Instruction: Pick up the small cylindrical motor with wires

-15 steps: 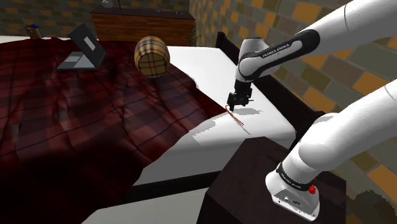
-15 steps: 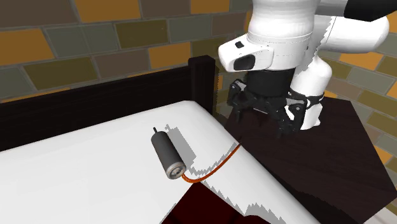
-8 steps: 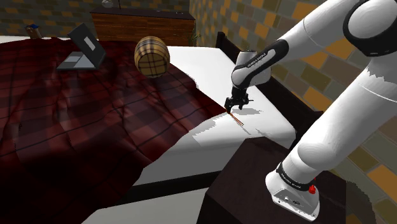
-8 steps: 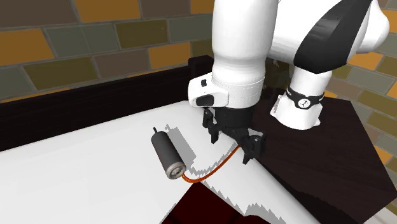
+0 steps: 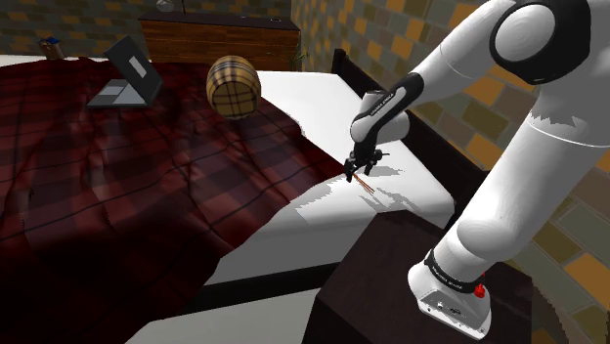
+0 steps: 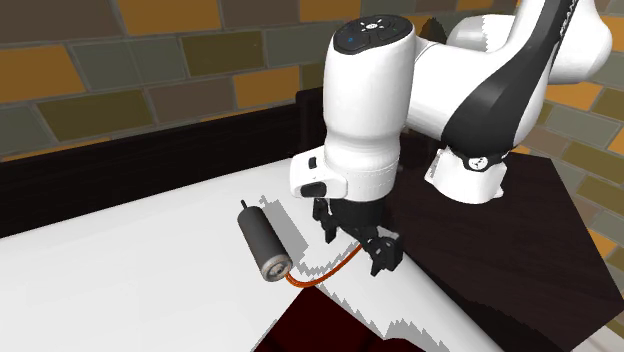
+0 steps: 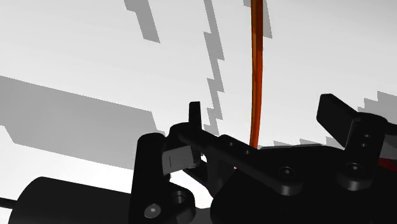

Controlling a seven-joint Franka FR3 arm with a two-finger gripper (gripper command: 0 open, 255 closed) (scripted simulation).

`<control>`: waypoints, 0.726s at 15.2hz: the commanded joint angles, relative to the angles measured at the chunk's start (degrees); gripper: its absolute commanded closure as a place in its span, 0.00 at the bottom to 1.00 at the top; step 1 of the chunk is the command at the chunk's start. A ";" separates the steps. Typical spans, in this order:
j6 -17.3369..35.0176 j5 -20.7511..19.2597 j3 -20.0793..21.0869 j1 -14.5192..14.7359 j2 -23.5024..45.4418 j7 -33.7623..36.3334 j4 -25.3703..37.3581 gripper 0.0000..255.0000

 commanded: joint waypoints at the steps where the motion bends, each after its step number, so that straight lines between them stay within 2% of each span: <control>1: 0.82 0.42 0.02 -0.11 0.84 -0.44 0.02 0.00; 2: 0.82 0.47 0.03 -0.11 0.94 -0.48 0.12 1.00; 11: 0.82 0.41 0.03 -0.12 0.84 -0.44 0.02 1.00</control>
